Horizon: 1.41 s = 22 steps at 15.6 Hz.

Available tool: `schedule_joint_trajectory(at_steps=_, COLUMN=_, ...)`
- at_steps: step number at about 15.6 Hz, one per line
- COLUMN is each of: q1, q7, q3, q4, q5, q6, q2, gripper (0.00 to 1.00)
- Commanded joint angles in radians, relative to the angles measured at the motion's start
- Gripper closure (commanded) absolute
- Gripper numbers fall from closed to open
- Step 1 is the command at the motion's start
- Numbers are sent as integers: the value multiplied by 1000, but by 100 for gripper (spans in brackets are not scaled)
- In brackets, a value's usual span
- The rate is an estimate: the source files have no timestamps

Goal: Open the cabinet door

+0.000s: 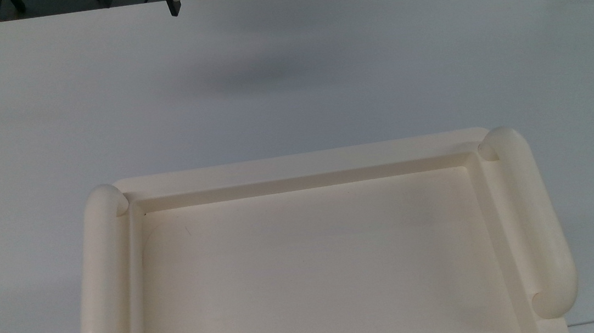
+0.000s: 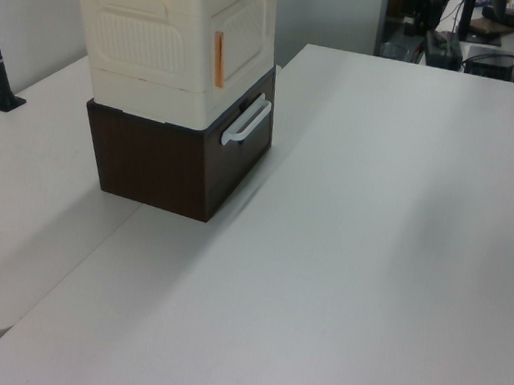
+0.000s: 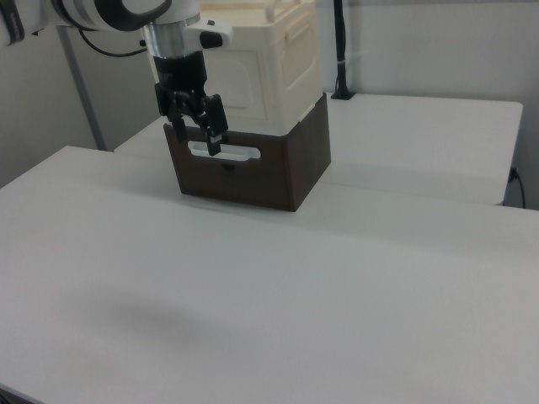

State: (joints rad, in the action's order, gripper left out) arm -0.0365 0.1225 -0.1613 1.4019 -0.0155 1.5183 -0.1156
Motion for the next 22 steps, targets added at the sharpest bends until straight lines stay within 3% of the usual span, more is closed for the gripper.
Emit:
schedule_joint_trajectory(at_steps=1, q1=-9, q7=-18, q3=-1, q4=23, q5=-1, q6=5, q2=-13, gripper=0)
schedule_joint_trajectory(at_steps=18, q1=-16, q7=-26, q3=6, q4=23, q5=-3, q6=8, q2=-19, gripper=0)
schedule_joint_trajectory(at_steps=22, q1=-19, q7=-26, q3=11, q4=25, q5=-12, q6=107, q2=-47, gripper=0)
